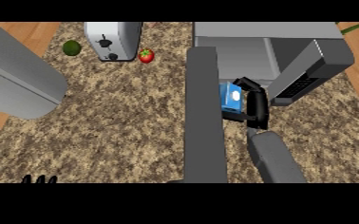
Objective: Pick up the milk, place it into the microwave and close the microwave
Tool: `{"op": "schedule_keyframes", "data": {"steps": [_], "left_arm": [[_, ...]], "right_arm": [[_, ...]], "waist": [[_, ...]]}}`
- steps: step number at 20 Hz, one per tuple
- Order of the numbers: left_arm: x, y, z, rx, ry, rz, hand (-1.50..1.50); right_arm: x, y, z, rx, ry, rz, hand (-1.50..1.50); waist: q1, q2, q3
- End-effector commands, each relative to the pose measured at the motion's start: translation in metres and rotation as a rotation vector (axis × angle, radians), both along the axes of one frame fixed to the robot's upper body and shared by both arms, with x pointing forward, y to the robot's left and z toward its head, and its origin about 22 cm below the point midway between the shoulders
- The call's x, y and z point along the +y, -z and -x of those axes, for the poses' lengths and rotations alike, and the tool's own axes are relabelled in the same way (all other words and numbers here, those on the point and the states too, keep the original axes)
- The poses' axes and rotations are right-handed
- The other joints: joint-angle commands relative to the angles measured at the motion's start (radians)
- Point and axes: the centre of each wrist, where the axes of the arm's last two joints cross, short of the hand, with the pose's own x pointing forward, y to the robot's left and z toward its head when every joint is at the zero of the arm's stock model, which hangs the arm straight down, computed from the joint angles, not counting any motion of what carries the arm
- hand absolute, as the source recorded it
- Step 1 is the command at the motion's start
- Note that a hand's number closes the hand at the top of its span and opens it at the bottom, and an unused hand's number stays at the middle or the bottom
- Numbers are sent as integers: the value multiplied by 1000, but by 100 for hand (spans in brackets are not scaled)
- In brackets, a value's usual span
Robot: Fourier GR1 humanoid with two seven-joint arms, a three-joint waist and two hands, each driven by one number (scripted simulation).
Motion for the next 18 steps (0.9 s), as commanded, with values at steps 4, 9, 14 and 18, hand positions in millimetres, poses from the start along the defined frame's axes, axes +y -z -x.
{"op": "schedule_keyframes", "data": {"steps": [4, 9, 14, 18], "left_arm": [[12, -14, -6, -1, -11, -15, -150], [-3, 0, -9, 0, 4, 1, -150], [10, -7, -6, 4, 36, -23, -150], [18, -1, -9, -15, 37, -25, -150]], "right_arm": [[-2, 24, -31, 56, 30, -23, 150], [-19, 19, -51, 85, 124, 80, 150], [-35, 16, -60, 97, 153, 195, 150], [-47, -1, -75, 90, 163, 226, 150]], "waist": [[10, 6, 1], [28, 13, 1], [51, 23, 3], [70, 31, 3]]}}
